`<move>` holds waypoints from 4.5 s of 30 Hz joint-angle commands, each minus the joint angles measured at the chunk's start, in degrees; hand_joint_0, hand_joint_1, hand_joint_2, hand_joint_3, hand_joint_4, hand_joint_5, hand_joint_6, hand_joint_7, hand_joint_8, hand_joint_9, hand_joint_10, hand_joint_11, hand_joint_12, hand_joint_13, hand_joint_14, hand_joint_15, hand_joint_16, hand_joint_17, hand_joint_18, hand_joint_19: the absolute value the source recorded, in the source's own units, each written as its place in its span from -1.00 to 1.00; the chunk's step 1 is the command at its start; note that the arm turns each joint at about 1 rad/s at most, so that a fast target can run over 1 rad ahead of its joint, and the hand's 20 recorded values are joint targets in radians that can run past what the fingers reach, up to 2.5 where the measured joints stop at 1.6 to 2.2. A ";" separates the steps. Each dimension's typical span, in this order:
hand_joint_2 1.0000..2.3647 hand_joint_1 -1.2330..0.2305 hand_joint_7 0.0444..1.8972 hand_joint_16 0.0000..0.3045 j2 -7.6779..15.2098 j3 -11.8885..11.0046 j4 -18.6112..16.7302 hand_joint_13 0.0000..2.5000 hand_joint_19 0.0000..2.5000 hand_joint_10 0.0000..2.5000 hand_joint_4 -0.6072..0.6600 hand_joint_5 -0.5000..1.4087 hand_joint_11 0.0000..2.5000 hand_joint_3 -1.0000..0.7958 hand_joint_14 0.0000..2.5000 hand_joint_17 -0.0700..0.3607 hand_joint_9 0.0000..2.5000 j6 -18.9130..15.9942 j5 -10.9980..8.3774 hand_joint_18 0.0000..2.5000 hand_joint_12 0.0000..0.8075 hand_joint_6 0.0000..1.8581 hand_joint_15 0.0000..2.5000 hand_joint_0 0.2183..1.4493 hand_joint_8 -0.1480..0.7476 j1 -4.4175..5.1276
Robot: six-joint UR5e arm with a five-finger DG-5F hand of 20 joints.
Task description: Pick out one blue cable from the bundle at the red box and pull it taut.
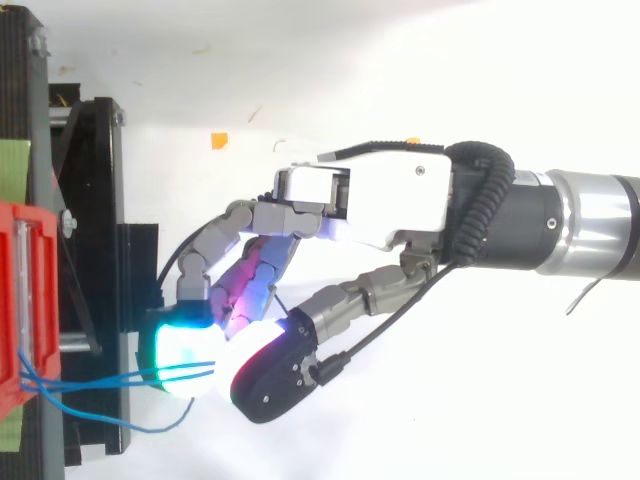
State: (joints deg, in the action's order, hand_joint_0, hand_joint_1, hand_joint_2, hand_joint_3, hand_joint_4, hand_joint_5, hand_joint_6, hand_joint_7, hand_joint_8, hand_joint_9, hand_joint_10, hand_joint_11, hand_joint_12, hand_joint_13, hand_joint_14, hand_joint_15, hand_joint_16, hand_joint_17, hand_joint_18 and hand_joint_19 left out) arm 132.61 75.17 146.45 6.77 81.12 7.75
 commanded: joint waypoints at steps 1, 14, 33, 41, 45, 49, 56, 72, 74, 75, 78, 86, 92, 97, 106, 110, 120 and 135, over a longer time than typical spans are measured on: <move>-1.00 -0.13 -0.20 -0.66 0.01 -0.03 0.07 -0.30 -0.45 -0.98 -0.06 -0.59 -0.42 -0.44 -0.99 -0.13 -0.05 0.00 0.00 -0.38 -0.13 -0.06 -0.66 -0.53 -0.01 -0.01; -0.97 -0.45 -0.07 -0.69 0.01 -0.03 0.07 -0.28 -0.45 -0.98 -0.17 -0.58 -0.39 -0.05 -0.99 -0.19 -0.02 0.00 0.00 -0.37 -0.19 -0.02 -0.66 -0.35 -0.05 -0.01; -1.00 -0.47 -0.16 -0.72 -0.07 0.06 0.07 -0.25 -0.47 -0.97 -0.26 -0.59 -0.37 -0.44 -0.99 -0.22 0.01 0.00 0.00 -0.34 -0.22 0.02 -0.67 -0.22 -0.09 0.08; -1.00 -0.42 -0.17 -0.72 -0.07 0.06 0.07 -0.23 -0.46 -0.98 -0.17 -0.57 -0.37 -0.44 -0.99 -0.22 0.06 0.09 0.00 -0.33 -0.22 0.00 -0.66 -0.36 -0.08 0.08; -1.00 -0.38 -0.17 -0.70 0.01 0.06 0.07 -0.22 -0.46 -0.97 -0.15 -0.56 -0.38 -0.44 -0.99 -0.20 0.07 0.09 0.00 -0.31 -0.21 -0.01 -0.67 -0.44 -0.07 -0.01; -1.00 -0.28 -0.16 -0.69 0.01 0.06 0.07 -0.21 -0.46 -0.98 -0.15 -0.56 -0.38 -0.44 -0.99 -0.18 0.08 0.09 0.00 -0.30 -0.17 -0.03 -0.66 -0.49 -0.05 -0.01; -1.00 -0.19 -0.15 -0.70 -0.07 -0.03 0.07 -0.22 -0.45 -0.98 -0.19 -0.56 -0.39 -0.44 -0.99 -0.19 0.09 0.00 0.00 -0.30 -0.18 -0.06 -0.66 -0.44 -0.06 0.08; -1.00 -0.13 -0.11 -0.70 0.01 0.06 0.07 -0.21 -0.44 -0.98 -0.23 -0.56 -0.39 -0.41 -0.99 -0.19 0.10 0.00 0.00 -0.31 -0.19 -0.09 -0.66 -0.40 -0.07 -0.01; -0.99 -0.15 -0.11 -0.70 0.01 0.06 0.15 -0.21 -0.44 -0.97 -0.26 -0.55 -0.38 -0.34 -0.99 -0.19 0.10 0.00 0.00 -0.31 -0.19 -0.09 -0.67 -0.40 -0.06 -0.01; -0.98 -0.18 -0.11 -0.69 0.01 -0.03 0.15 -0.22 -0.43 -0.97 -0.27 -0.55 -0.40 -0.28 -0.99 -0.19 0.10 0.00 0.00 -0.31 -0.19 -0.10 -0.66 -0.41 -0.06 -0.01; -0.98 -0.21 -0.09 -0.69 0.01 0.06 0.15 -0.22 -0.42 -0.97 -0.28 -0.55 -0.40 -0.19 -0.99 -0.18 0.10 0.00 0.00 -0.32 -0.18 -0.11 -0.66 -0.42 -0.06 -0.01; -0.98 -0.29 -0.02 -0.62 0.01 -0.03 0.15 -0.19 -0.48 -0.97 -0.18 -0.55 -0.24 -0.05 -0.99 -0.07 0.17 0.00 0.00 -0.25 -0.03 -0.07 -0.68 -0.42 0.00 0.08; -0.98 -0.42 -0.10 -0.61 -0.07 0.06 0.15 -0.24 -0.48 -0.98 -0.14 -0.57 -0.27 0.01 -0.99 -0.05 0.05 0.00 0.00 -0.27 -0.03 -0.01 -0.68 -0.39 0.03 -0.01; -0.98 -0.47 -0.10 -0.67 0.01 0.06 0.15 -0.29 -0.45 -0.97 -0.17 -0.58 -0.26 -0.08 -0.99 -0.14 0.00 0.00 0.00 -0.34 -0.14 0.01 -0.67 -0.32 -0.05 0.08; -0.99 -0.58 0.03 -0.70 0.01 -0.03 0.15 -0.31 -0.47 -0.97 -0.26 -0.56 -0.23 -0.32 -0.99 -0.19 0.03 0.00 0.00 -0.34 -0.20 0.02 -0.67 -0.12 -0.10 -0.01; -1.00 -0.60 0.01 -0.70 0.01 0.06 0.24 -0.31 -0.48 -0.97 -0.26 -0.55 -0.23 -0.42 -0.99 -0.20 0.05 0.00 0.00 -0.33 -0.20 0.02 -0.68 -0.13 -0.10 -0.01; -1.00 -0.39 -0.13 -0.66 0.01 -0.03 0.24 -0.27 -0.48 -0.97 -0.09 -0.54 -0.29 -0.44 -0.99 -0.13 0.10 0.00 0.00 -0.29 -0.13 -0.03 -0.68 -0.58 -0.03 -0.01; -0.98 -0.09 0.00 -0.70 -0.07 -0.03 0.24 -0.26 -0.43 -0.97 -0.10 -0.52 -0.29 -0.27 -0.99 -0.19 0.13 0.00 0.00 -0.32 -0.19 -0.05 -0.66 -0.39 -0.05 -0.01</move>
State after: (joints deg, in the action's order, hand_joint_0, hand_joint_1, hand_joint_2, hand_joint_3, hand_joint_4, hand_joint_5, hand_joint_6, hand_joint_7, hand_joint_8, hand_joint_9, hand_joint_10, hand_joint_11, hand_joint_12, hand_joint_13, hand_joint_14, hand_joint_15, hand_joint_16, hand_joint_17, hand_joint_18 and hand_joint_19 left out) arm 132.60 75.16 146.69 6.77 81.12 7.77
